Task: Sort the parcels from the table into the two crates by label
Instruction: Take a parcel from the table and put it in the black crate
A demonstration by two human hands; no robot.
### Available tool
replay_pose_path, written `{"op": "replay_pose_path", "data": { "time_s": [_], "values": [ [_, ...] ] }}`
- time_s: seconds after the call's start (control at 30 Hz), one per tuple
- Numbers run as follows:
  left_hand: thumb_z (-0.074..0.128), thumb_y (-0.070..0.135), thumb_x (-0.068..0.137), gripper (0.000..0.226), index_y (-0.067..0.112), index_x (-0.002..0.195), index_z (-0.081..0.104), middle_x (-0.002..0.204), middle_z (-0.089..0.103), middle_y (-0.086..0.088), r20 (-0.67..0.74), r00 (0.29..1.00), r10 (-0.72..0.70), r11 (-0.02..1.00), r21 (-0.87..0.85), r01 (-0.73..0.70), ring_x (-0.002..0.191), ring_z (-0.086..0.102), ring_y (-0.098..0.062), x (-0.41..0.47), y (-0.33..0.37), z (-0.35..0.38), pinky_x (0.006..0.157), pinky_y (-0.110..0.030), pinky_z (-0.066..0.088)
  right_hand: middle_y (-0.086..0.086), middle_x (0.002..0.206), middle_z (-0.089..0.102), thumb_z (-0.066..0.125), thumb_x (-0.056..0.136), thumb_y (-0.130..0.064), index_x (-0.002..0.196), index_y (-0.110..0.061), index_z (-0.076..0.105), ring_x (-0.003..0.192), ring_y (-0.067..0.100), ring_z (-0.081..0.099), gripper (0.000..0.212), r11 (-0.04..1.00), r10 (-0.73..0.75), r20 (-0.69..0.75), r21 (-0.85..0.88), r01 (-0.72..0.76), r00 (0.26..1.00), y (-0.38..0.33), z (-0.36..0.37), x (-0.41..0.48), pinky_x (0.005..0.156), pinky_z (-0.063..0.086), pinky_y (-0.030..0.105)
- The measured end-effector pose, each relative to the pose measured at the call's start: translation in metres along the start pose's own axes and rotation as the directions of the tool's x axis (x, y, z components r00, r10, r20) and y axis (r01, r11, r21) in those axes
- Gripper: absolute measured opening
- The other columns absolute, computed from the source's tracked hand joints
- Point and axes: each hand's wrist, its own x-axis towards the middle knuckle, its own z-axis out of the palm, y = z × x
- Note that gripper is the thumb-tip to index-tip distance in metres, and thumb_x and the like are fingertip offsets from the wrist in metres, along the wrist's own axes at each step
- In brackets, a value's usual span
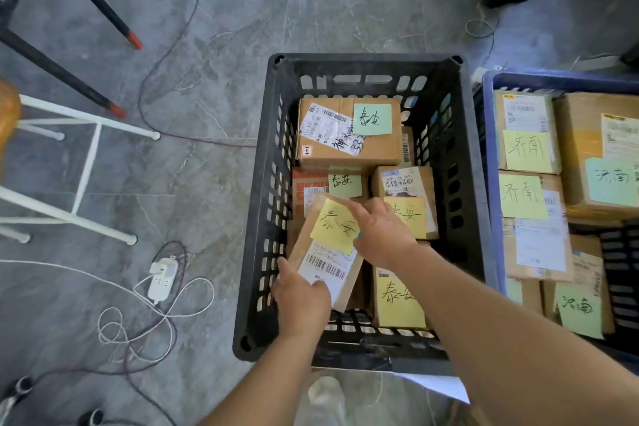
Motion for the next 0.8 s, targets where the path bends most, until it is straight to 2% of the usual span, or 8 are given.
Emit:
{"op": "replay_pose_path", "data": {
  "time_s": [0.07, 0.17, 0.27, 0.37, 0.47, 0.63, 0.7, 0.8],
  "values": [
    [0.051, 0.005, 0.095, 0.069, 0.018, 0.154, 0.017, 0.145, 0.031, -0.012, -0.026, 0.998, 0.060, 0.998, -0.029, -0.061, 0.127, 0.045, -0.027, 0.003, 0.007, -0.006, 0.091, -0.033, 0.047, 0.008, 0.138, 0.035, 0.052, 0.090, -0.010, 0.152, -0.033, 0.011, 0.124, 0.024, 0.035, 0.077, 0.998, 0.050, -0.021, 0.029, -0.049, 0.999, 0.004, 0.003, -0.009, 0.101, 0.041, 0.035],
    [0.049, 0.003, 0.095, 0.056, 0.020, 0.147, 0.035, 0.142, 0.034, -0.008, -0.040, 0.992, 0.119, 0.991, -0.056, -0.121, 0.128, 0.042, -0.023, 0.007, 0.012, -0.010, 0.093, -0.030, 0.047, 0.005, 0.141, 0.031, 0.054, 0.091, -0.011, 0.149, -0.032, 0.019, 0.128, 0.022, 0.032, 0.070, 0.992, 0.060, -0.033, 0.117, -0.056, 0.998, 0.006, 0.003, -0.016, 0.104, 0.041, 0.034],
    [0.050, 0.005, 0.095, 0.047, 0.023, 0.139, 0.047, 0.135, 0.042, -0.006, -0.048, 0.991, 0.127, 0.984, -0.121, -0.132, 0.119, 0.051, -0.022, 0.013, 0.010, -0.010, 0.085, -0.030, 0.055, 0.004, 0.145, 0.030, 0.055, 0.092, -0.012, 0.145, -0.028, 0.030, 0.131, 0.022, 0.029, 0.062, 0.986, 0.062, -0.045, 0.158, -0.054, 0.997, 0.006, -0.001, -0.012, 0.107, 0.038, 0.032],
    [0.053, 0.009, 0.094, 0.040, 0.025, 0.131, 0.050, 0.129, 0.049, -0.004, -0.093, 0.988, 0.121, 0.970, -0.198, -0.138, 0.111, 0.058, -0.021, 0.014, 0.009, -0.011, 0.074, -0.032, 0.060, 0.004, 0.147, 0.032, 0.055, 0.092, -0.014, 0.141, -0.024, 0.040, 0.131, 0.024, 0.029, 0.053, 0.988, 0.047, -0.046, 0.152, -0.040, 0.998, 0.007, -0.005, -0.007, 0.107, 0.033, 0.032],
    [0.055, 0.010, 0.094, 0.035, 0.032, 0.120, 0.048, 0.121, 0.056, -0.001, -0.123, 0.988, 0.091, 0.937, -0.327, -0.127, 0.106, 0.060, -0.020, 0.001, 0.007, -0.013, 0.060, -0.022, 0.053, 0.002, 0.139, 0.038, 0.057, 0.091, -0.015, 0.132, -0.021, 0.050, 0.126, 0.021, 0.031, 0.042, 0.974, 0.073, -0.096, 0.221, -0.051, 0.993, 0.006, -0.009, -0.008, 0.102, 0.037, 0.029],
    [0.053, 0.008, 0.092, 0.035, 0.036, 0.113, 0.051, 0.124, 0.055, -0.001, -0.150, 0.983, 0.106, 0.882, -0.443, -0.163, 0.111, 0.057, -0.020, -0.015, 0.007, -0.020, 0.069, -0.022, 0.048, 0.001, 0.129, 0.037, 0.058, 0.091, -0.016, 0.123, -0.020, 0.053, 0.122, 0.018, 0.029, 0.032, 0.950, 0.097, -0.177, 0.311, -0.037, 0.979, 0.003, -0.023, -0.028, 0.102, 0.041, 0.029],
    [0.053, 0.007, 0.091, 0.040, 0.037, 0.117, 0.051, 0.125, 0.055, 0.001, -0.132, 0.982, 0.138, 0.885, -0.429, -0.183, 0.116, 0.055, -0.020, -0.016, 0.012, -0.025, 0.075, -0.024, 0.049, 0.000, 0.126, 0.036, 0.057, 0.092, -0.014, 0.124, -0.019, 0.053, 0.122, 0.018, 0.031, 0.033, 0.933, 0.098, -0.194, 0.359, -0.022, 0.976, 0.002, -0.027, -0.037, 0.101, 0.045, 0.031],
    [0.051, 0.004, 0.093, 0.045, 0.032, 0.129, 0.049, 0.126, 0.051, 0.005, -0.105, 0.977, 0.183, 0.910, -0.357, -0.209, 0.118, 0.050, -0.016, -0.020, 0.025, -0.032, 0.070, -0.018, 0.044, -0.002, 0.123, 0.034, 0.057, 0.092, -0.012, 0.130, -0.020, 0.051, 0.121, 0.018, 0.037, 0.040, 0.912, 0.106, -0.207, 0.410, -0.012, 0.973, 0.000, -0.032, -0.044, 0.096, 0.050, 0.031]
  ]
}}
